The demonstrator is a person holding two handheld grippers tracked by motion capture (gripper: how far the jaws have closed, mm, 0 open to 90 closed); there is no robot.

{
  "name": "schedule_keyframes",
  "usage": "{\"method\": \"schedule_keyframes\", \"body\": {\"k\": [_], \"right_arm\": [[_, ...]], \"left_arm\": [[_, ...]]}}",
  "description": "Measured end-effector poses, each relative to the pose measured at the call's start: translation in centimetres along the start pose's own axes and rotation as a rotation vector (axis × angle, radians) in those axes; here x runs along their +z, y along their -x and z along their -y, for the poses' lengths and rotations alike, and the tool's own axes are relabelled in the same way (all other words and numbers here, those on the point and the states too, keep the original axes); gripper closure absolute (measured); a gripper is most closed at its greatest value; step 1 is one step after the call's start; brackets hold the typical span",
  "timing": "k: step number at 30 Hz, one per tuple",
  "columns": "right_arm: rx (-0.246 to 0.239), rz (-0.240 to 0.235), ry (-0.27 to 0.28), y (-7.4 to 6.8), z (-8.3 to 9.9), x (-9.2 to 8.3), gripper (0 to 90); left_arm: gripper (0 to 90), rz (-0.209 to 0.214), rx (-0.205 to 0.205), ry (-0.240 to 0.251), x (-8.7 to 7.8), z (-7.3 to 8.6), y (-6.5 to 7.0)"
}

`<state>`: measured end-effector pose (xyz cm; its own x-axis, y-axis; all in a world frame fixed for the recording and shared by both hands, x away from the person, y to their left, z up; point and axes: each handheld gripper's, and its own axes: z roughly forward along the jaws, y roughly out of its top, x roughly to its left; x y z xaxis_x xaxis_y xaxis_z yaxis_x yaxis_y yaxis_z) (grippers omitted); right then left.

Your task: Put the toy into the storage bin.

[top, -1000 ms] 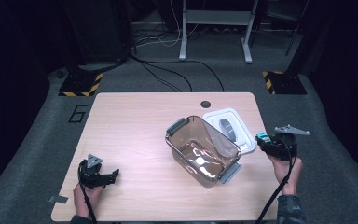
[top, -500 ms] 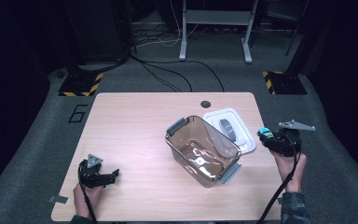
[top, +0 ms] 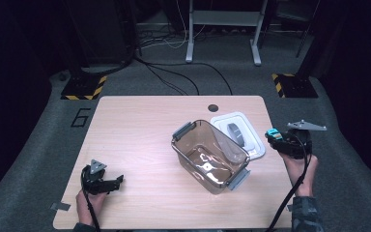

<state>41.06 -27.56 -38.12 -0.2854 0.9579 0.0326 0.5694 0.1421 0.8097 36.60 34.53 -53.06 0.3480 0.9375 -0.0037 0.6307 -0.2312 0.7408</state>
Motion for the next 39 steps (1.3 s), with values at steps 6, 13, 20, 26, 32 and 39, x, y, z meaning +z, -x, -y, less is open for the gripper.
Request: {"method": "schedule_keyframes", "body": {"k": [6, 13, 20, 26, 32, 39], "right_arm": [[-0.023, -0.015, 0.013, -0.7, -1.0, -0.2, 52.5], [-0.053, -0.045, 0.017, -2.2, -2.1, 0.0, 52.5], [-0.092, -0.073, 0.022, -3.8, -3.5, 0.5, 52.5], [-0.117, -0.091, 0.024, -4.9, -4.5, 0.8, 52.4], [-0.137, -0.117, 0.027, -6.1, -5.3, 1.4, 52.4], [-0.159, -0.142, 0.023, -7.4, -6.0, 2.1, 52.4]], "left_arm": [[9.6, 0.000, 0.000, 0.000, 0.0, 0.0, 0.0], [9.6, 0.000, 0.000, 0.000, 0.0, 0.0, 0.0], [9.6, 0.000, 0.000, 0.000, 0.0, 0.0, 0.0], [9.6, 0.000, 0.000, 0.000, 0.0, 0.0, 0.0], [9.6, 0.000, 0.000, 0.000, 0.0, 0.0, 0.0], [9.6, 0.000, 0.000, 0.000, 0.0, 0.0, 0.0]]}}
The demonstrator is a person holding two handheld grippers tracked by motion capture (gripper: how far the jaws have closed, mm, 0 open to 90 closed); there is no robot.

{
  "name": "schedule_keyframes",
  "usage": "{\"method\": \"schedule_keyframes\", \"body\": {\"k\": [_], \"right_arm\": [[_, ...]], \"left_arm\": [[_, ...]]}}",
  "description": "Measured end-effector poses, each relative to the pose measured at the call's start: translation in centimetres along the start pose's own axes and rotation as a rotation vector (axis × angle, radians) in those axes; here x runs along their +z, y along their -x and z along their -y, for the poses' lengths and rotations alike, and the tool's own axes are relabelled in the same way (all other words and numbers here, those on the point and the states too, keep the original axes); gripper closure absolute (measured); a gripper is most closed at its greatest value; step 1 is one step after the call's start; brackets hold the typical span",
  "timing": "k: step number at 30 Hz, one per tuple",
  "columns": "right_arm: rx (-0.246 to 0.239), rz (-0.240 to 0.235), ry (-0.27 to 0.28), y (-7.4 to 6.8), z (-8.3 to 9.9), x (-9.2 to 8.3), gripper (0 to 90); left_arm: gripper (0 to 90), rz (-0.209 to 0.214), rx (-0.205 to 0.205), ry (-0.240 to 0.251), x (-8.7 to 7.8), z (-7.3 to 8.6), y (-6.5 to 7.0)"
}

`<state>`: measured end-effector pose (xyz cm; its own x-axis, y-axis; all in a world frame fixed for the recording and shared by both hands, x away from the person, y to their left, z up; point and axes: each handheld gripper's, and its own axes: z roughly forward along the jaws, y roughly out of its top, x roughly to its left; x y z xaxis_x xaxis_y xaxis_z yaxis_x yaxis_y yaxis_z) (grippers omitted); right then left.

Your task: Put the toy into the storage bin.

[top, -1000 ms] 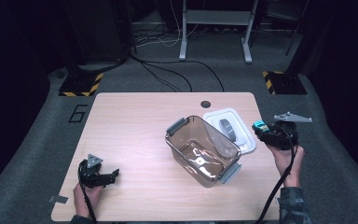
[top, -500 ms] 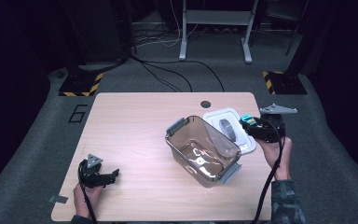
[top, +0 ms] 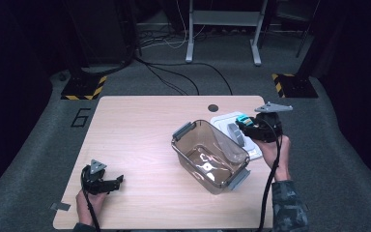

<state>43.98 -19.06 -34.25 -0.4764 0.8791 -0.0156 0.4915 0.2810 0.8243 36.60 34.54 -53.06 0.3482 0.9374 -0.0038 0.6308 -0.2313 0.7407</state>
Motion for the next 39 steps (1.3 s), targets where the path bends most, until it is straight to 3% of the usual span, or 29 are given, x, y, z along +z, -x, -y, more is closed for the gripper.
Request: {"method": "schedule_keyframes", "body": {"k": [28, 39], "right_arm": [[-0.077, -0.076, -0.009, -3.6, -3.3, 2.5, 52.5], [-0.101, -0.107, -0.038, -4.9, -4.0, 4.2, 52.4]], "left_arm": [[9.6, 0.003, 0.009, -0.015, -0.1, 0.0, -0.1], [9.6, 0.002, 0.007, -0.007, -0.1, 0.0, -0.1]]}}
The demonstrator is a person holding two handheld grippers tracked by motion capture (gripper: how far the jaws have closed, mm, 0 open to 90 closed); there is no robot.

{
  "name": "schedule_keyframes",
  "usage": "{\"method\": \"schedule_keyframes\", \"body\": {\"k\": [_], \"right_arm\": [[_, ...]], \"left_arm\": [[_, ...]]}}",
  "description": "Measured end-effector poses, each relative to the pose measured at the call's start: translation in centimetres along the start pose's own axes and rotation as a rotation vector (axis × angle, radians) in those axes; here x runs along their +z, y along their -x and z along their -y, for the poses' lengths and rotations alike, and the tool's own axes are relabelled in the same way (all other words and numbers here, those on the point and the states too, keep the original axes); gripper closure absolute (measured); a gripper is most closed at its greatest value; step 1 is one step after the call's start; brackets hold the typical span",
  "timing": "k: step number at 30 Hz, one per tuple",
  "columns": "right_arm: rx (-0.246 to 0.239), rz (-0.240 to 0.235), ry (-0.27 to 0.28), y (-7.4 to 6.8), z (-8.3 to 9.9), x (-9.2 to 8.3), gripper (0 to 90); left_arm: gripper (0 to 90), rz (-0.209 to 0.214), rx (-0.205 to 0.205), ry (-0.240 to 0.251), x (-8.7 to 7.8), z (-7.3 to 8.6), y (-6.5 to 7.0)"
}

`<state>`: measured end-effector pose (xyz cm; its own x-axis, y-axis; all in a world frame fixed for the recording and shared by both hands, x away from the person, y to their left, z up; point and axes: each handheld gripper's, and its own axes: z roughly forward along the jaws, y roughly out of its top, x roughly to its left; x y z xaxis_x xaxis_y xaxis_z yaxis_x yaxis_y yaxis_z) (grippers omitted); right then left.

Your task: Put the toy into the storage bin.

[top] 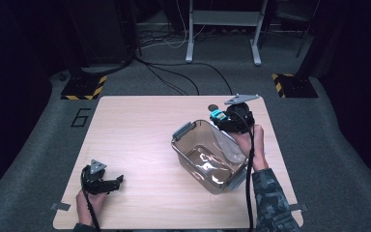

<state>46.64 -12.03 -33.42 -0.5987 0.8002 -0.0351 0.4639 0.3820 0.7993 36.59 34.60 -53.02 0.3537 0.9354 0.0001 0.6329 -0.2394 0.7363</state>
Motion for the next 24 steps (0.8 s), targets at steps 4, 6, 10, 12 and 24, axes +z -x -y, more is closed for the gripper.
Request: {"method": "schedule_keyframes", "body": {"k": [4, 6, 10, 12, 24], "right_arm": [[-0.008, -0.006, -0.008, -0.3, -0.3, 0.4, 52.4], [0.000, -0.011, -0.006, -0.6, -0.5, 0.5, 52.4], [0.000, -0.028, -0.002, -0.8, -0.8, 0.8, 52.4], [-0.016, -0.031, -0.009, -1.0, -1.1, 1.0, 52.4], [-0.018, -0.053, -0.024, -2.5, -1.6, 2.2, 52.4]], "left_arm": [[9.6, -0.001, -0.005, 0.005, 0.0, 0.0, 0.0], [9.6, 0.000, 0.000, 0.000, 0.0, 0.0, 0.0], [9.6, 0.000, 0.000, 0.000, 0.0, 0.0, 0.0], [9.7, 0.000, 0.000, 0.000, 0.0, 0.0, 0.0], [9.7, 0.000, 0.002, 0.001, 0.0, 0.0, 0.0]]}}
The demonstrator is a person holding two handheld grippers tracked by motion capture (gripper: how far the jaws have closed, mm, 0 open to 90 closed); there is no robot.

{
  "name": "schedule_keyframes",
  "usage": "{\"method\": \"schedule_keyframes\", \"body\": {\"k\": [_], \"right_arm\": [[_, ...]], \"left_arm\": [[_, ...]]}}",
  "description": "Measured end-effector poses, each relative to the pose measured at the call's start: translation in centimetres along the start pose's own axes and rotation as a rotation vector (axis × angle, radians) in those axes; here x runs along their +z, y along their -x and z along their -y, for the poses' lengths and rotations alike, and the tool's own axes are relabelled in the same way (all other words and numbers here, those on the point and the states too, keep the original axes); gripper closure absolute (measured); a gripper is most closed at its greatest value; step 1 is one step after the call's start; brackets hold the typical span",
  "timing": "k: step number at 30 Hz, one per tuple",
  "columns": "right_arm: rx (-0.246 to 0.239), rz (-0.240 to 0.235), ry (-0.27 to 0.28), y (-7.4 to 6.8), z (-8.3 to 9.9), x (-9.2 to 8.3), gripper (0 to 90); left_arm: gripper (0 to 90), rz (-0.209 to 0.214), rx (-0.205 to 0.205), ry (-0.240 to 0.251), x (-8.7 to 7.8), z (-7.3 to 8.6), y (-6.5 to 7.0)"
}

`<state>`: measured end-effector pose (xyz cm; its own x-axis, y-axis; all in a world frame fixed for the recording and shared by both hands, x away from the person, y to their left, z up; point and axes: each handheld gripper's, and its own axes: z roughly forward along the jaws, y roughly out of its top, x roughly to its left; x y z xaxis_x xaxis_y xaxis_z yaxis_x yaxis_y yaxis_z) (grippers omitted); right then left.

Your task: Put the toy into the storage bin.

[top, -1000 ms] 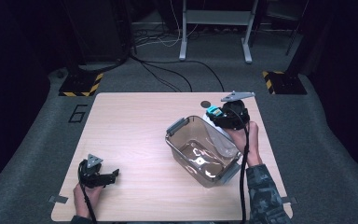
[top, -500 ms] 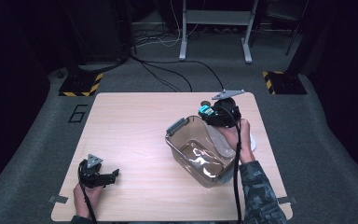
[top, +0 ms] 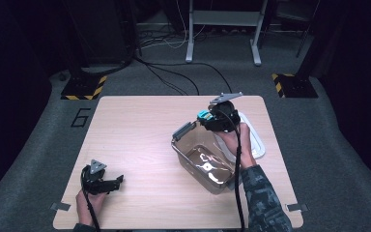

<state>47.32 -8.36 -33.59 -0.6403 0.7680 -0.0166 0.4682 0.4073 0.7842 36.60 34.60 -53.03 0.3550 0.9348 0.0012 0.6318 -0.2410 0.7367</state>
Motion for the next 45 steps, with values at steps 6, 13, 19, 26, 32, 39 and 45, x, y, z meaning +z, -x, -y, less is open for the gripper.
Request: {"method": "schedule_keyframes", "body": {"k": [6, 13, 19, 26, 32, 39, 45], "right_arm": [[-0.020, -0.008, -0.015, -0.5, 0.0, 0.8, 52.4], [-0.010, -0.015, -0.048, -0.9, 0.2, 1.9, 52.4], [-0.009, -0.028, -0.078, -1.1, 0.6, 2.8, 52.4], [-0.020, -0.034, -0.102, -1.3, 0.8, 3.5, 52.4], [-0.021, -0.037, -0.136, -1.4, 0.9, 3.7, 52.4], [-0.023, -0.039, -0.167, -1.6, 0.9, 4.2, 52.4], [-0.023, -0.044, -0.204, -1.7, 1.0, 4.7, 52.4]], "left_arm": [[9.7, 0.000, 0.000, 0.000, 0.0, 0.0, 0.0], [9.7, 0.000, 0.000, 0.000, 0.0, 0.0, 0.0], [9.7, 0.002, 0.002, -0.007, -0.1, 0.0, 0.0], [9.7, 0.001, 0.001, -0.003, 0.0, 0.0, 0.0], [9.7, 0.003, 0.003, -0.008, -0.1, 0.0, 0.0], [9.7, 0.003, 0.002, -0.008, -0.1, 0.0, 0.0], [9.7, 0.003, 0.003, -0.008, -0.1, 0.0, 0.0]]}}
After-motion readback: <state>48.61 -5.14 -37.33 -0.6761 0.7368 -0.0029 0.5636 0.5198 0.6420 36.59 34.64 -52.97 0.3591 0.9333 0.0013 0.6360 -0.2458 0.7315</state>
